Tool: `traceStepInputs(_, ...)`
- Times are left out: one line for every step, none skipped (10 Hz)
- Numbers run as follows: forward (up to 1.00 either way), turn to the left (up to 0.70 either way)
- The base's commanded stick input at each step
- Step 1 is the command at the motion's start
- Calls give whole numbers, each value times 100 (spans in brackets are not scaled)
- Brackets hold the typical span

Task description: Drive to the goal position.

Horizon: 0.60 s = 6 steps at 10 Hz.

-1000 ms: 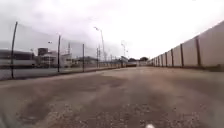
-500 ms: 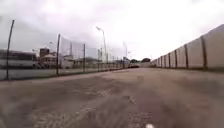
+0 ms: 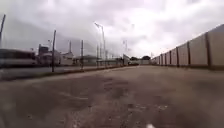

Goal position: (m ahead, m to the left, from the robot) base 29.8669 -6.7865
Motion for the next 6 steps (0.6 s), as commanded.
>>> traceStepInputs(100, 0)
traceStepInputs(100, 0)
traceStepInputs(100, 0)
traceStepInputs(100, -5)
traceStepInputs(100, -16)
traceStepInputs(100, -27)
